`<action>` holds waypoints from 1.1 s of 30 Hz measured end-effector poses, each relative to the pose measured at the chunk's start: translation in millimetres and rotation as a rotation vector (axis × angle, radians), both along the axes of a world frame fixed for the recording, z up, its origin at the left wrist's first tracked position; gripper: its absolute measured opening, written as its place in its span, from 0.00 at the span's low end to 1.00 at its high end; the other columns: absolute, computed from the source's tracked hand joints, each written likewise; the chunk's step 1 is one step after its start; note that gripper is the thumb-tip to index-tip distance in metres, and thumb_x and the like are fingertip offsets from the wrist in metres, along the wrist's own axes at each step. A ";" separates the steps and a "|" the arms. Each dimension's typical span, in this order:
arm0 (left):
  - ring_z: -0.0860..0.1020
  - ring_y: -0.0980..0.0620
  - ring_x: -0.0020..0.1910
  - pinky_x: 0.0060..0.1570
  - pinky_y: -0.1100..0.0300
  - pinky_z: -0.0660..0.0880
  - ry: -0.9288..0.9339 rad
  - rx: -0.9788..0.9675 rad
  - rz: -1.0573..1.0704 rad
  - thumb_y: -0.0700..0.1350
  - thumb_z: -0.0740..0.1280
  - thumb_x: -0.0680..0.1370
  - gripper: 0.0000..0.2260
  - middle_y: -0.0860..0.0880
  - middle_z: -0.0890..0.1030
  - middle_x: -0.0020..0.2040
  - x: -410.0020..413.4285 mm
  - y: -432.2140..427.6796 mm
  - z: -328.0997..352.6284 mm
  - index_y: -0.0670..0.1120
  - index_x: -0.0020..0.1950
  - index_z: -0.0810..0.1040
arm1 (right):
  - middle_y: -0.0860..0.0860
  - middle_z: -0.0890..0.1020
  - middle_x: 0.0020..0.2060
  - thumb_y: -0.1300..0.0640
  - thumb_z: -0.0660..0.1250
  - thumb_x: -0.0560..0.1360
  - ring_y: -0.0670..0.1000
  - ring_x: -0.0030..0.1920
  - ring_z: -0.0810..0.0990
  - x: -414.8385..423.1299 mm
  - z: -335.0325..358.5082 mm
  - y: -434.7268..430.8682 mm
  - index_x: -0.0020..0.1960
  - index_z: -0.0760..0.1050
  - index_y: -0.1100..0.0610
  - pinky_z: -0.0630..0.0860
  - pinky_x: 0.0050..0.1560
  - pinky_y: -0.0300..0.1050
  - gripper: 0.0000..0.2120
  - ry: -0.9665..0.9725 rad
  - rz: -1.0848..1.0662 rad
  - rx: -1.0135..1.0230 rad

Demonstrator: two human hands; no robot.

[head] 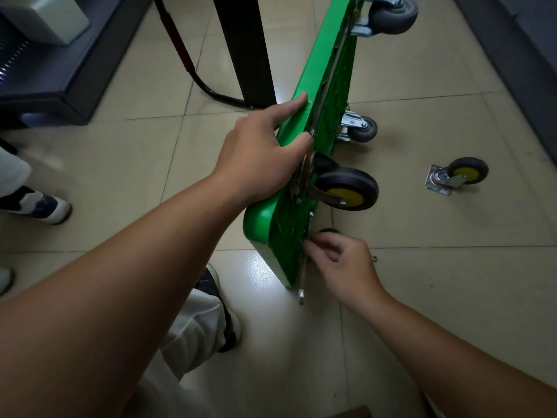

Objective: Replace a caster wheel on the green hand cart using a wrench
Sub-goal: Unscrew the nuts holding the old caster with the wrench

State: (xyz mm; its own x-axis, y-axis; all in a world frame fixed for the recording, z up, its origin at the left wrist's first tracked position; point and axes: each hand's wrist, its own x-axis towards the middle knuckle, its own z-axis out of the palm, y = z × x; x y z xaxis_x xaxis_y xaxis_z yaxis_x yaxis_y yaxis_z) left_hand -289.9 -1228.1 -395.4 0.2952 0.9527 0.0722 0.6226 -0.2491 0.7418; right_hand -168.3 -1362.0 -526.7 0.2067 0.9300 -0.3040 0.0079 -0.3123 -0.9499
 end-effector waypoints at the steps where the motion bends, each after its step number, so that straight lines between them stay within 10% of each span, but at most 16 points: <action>1: 0.83 0.57 0.51 0.53 0.51 0.82 -0.003 0.000 -0.001 0.60 0.65 0.73 0.28 0.57 0.82 0.62 0.5 -0.7 0.3 0.65 0.74 0.70 | 0.52 0.87 0.42 0.62 0.71 0.77 0.49 0.44 0.87 -3.7 9.1 0.9 0.52 0.83 0.63 0.80 0.43 0.37 0.06 0.106 -0.020 -0.030; 7: 0.84 0.56 0.51 0.54 0.51 0.82 0.010 -0.008 0.003 0.61 0.65 0.72 0.29 0.56 0.82 0.63 0.0 -2.2 3.3 0.65 0.75 0.70 | 0.61 0.84 0.41 0.63 0.68 0.79 0.53 0.35 0.85 -16.9 52.9 8.1 0.55 0.79 0.71 0.82 0.38 0.44 0.11 0.488 -0.101 -0.154; 18: 0.83 0.56 0.48 0.52 0.51 0.82 0.049 0.027 0.005 0.55 0.66 0.77 0.26 0.56 0.81 0.66 -0.7 -2.1 4.0 0.63 0.76 0.69 | 0.64 0.85 0.44 0.60 0.70 0.78 0.53 0.35 0.84 -19.4 70.3 15.2 0.53 0.79 0.71 0.84 0.39 0.44 0.13 0.558 -0.114 -0.236; 33: 0.82 0.59 0.50 0.51 0.52 0.83 0.030 0.026 0.000 0.55 0.67 0.77 0.26 0.56 0.80 0.66 -1.2 -0.7 2.3 0.62 0.76 0.70 | 0.55 0.87 0.40 0.62 0.71 0.77 0.53 0.40 0.86 -15.3 36.0 14.0 0.52 0.84 0.62 0.83 0.43 0.44 0.06 0.142 0.010 -0.017</action>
